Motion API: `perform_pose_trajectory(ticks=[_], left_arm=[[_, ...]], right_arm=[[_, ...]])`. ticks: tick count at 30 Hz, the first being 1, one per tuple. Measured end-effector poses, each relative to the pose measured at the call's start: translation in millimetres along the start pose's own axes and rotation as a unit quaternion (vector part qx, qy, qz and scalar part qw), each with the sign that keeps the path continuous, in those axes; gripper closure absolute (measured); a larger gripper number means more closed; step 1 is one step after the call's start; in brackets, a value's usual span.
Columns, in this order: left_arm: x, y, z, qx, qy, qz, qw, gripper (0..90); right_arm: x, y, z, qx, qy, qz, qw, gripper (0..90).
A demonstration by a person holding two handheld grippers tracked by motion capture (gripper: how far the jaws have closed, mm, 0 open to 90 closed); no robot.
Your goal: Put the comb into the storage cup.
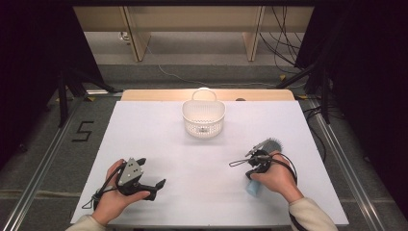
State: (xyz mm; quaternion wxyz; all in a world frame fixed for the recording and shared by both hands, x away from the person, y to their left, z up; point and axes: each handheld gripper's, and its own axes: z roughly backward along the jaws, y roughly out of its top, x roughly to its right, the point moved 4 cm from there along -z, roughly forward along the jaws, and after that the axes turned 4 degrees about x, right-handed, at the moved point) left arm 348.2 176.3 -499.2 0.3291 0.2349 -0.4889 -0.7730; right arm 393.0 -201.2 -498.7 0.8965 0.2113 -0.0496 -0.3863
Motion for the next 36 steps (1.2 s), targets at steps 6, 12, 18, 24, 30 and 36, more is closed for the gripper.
perform_pose_trajectory(ticks=[6,12,18,24,30,36], left_arm=[[0.8,-0.1,-0.4,-0.001,0.0,0.0,1.0,0.0],[0.8,-0.1,-0.5,-0.001,0.0,0.0,1.0,0.0],[1.1,-0.1,-0.5,-0.001,-0.001,-0.001,1.0,0.0],[1.4,-0.1,-0.6,-0.001,-0.001,0.001,1.0,0.0],[1.5,-0.2,-0.5,-0.003,-0.002,-0.002,1.0,0.0],[1.6,-0.1,-0.5,-0.003,-0.002,-0.002,1.0,0.0]], right_arm=[[1.2,-8.3,5.5,-0.018,-0.007,0.004,0.9998,90.0],[5.4,-19.9,12.1,-0.025,-0.009,-0.009,0.9996,90.0],[8.4,-29.5,17.8,-0.032,-0.015,-0.019,0.9992,90.0],[14.1,-41.4,24.5,-0.033,-0.018,-0.036,0.9987,90.0],[21.4,-52.5,31.2,-0.035,-0.024,-0.055,0.9975,90.0],[29.0,-60.4,36.7,-0.043,-0.042,-0.068,0.9959,90.0]])
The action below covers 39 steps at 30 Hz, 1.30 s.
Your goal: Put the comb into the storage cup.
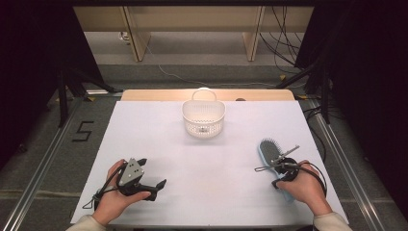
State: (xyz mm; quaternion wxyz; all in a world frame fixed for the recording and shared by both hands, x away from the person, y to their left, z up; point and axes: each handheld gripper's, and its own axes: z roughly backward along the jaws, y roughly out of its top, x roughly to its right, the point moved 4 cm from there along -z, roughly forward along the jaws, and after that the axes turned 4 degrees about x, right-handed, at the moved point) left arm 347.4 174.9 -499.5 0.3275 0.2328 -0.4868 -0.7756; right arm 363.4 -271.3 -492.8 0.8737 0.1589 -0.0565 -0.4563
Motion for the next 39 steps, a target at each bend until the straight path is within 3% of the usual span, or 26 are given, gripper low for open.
perform_pose_trajectory(ticks=[7,11,13,15,16,19,20,23,24,30,39], left_arm=[[0.7,-0.2,-0.7,-0.001,0.0,0.0,1.0,0.0],[0.3,0.1,-0.3,0.0,0.0,0.0,1.0,0.0],[0.3,0.1,-0.3,0.0,0.0,0.0,1.0,0.0],[0.4,0.3,-0.2,0.0,0.0,0.0,1.0,0.1],[0.8,0.1,-0.4,0.0,-0.001,0.001,1.0,0.3],[0.6,0.3,-0.2,0.0,0.0,0.0,1.0,0.3],[0.4,0.4,0.0,0.001,0.0,0.0,1.0,0.3],[0.2,0.4,0.1,0.001,0.0,0.0,1.0,0.3],[0.2,0.6,0.1,0.002,0.001,0.0,1.0,0.3],[1.0,0.5,-0.7,0.002,-0.002,0.001,1.0,0.3],[0.6,0.4,-0.7,0.001,-0.001,0.002,1.0,0.3]], right_arm=[[2.5,-0.4,0.8,0.01,0.001,0.003,0.9999,87.2],[3.8,4.2,5.6,0.06,0.006,0.006,0.9981,78.2],[6.4,8.7,11.7,0.101,0.003,-0.006,0.9949,72.9],[7.5,9.9,13.7,0.112,0.001,-0.005,0.9937,71.3],[9.1,9.9,16.8,0.116,0.001,-0.016,0.9932,64.2],[10.6,9.6,19.3,0.121,-0.003,-0.021,0.9924,59.4],[12.6,9.3,21.7,0.122,-0.007,-0.032,0.992,50.7],[14.2,9.5,23.9,0.126,-0.011,-0.04,0.9912,46.8],[15.7,9.1,25.2,0.126,-0.013,-0.049,0.9908,41.4],[21.9,6.9,26.0,0.124,-0.02,-0.068,0.9897,33.7],[29.0,7.8,24.9,0.123,-0.033,-0.076,0.9889,26.3]])
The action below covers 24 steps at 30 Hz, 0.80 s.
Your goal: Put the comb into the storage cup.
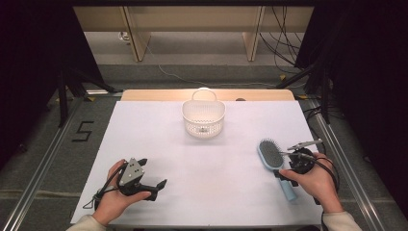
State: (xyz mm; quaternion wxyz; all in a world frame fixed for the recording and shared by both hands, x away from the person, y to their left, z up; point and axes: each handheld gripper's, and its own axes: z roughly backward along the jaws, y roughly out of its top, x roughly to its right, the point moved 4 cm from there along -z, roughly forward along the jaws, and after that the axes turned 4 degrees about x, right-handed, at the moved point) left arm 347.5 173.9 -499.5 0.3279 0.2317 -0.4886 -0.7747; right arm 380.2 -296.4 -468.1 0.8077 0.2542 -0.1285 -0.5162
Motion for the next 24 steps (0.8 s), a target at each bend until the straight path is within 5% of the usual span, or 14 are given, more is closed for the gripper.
perform_pose_trajectory(ticks=[24], left_arm=[[1.4,-0.1,-2.0,-0.001,-0.001,0.001,1.0,0.3]], right_arm=[[13.7,-1.4,-22.0,-0.057,-0.017,-0.022,0.998,22.5]])
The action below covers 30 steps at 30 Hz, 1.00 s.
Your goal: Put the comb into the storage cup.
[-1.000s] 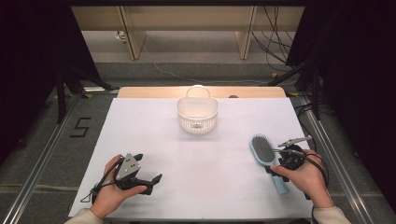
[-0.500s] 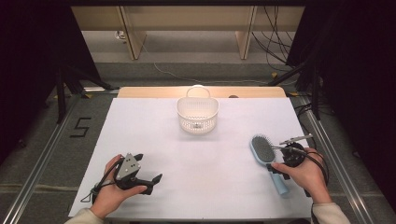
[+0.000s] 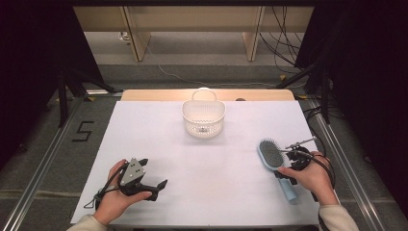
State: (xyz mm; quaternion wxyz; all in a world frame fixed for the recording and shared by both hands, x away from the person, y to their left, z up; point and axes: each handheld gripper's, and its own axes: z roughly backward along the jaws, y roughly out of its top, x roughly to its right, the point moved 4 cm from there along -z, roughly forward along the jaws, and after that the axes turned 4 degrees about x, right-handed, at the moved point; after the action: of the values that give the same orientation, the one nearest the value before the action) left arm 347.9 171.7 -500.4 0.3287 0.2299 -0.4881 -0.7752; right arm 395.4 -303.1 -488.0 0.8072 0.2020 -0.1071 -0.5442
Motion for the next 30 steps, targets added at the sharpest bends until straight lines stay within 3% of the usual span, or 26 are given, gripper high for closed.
perform_pose_trajectory(ticks=[12,26,30], left_arm=[[-0.6,0.4,0.4,0.002,0.001,0.0,1.0,0.3],[-0.2,0.2,0.3,0.001,0.001,0.0,1.0,0.3],[0.0,0.3,0.2,0.001,-0.001,-0.001,1.0,0.3]], right_arm=[[-3.7,5.4,-7.2,-0.018,-0.005,0.009,0.9998,19.0],[-11.8,8.5,-15.5,-0.066,-0.017,-0.001,0.9977,21.6],[-14.0,10.8,-17.3,-0.077,-0.033,-0.001,0.9965,22.7]])
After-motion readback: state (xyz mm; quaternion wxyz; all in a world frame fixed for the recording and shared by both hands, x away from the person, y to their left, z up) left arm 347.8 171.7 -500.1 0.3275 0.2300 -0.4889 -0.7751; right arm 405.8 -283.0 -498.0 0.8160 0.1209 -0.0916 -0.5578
